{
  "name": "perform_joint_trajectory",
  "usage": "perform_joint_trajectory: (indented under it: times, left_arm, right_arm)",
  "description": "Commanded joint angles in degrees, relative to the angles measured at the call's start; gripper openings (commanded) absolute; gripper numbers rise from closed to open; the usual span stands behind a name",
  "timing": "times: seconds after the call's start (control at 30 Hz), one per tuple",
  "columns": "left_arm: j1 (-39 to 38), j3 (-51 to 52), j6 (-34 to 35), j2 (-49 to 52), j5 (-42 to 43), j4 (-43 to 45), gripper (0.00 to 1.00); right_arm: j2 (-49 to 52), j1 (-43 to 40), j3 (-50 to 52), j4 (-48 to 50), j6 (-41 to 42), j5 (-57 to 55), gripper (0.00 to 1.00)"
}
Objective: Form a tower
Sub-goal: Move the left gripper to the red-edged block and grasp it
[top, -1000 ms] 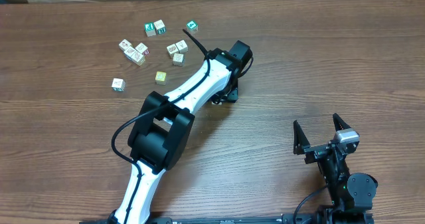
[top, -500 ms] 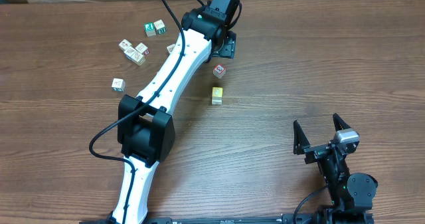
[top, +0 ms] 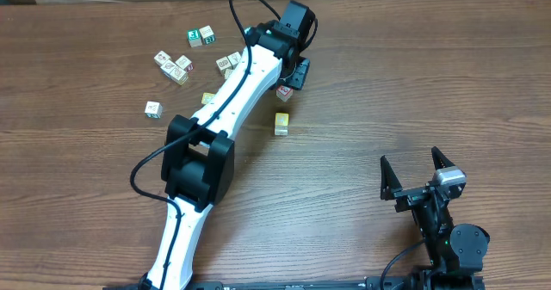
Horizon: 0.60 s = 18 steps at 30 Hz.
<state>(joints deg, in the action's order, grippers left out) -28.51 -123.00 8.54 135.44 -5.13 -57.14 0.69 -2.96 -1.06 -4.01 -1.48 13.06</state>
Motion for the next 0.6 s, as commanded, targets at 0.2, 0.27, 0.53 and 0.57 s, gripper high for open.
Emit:
perform_joint_trajectory:
  times: [0.2,0.27,0.53,0.57]
  left_arm:
    - [-0.8,0.4,-1.3,5.9,2.0,0.2,0.54]
    - [-0.8,0.4,-1.3,6.7,2.0,0.2,0.47]
    - [-0.7,0.4,-1.3,7.0,1.9,0.8,0.44]
    - [-0.7,0.3,-1.3,7.0,1.9,0.9,0.44]
  right_arm:
    - [-0.5,0.2,0.6,0.3,0.1,-0.5,1.0]
    - [-0.5,0.2,0.6,0.3,0.1,-0.5,1.0]
    - [-0.5,0.2,0.6,0.3,0.1,-0.5,1.0]
    - [-0.5,0.2,0.6,0.3,0.1,-0.5,1.0]
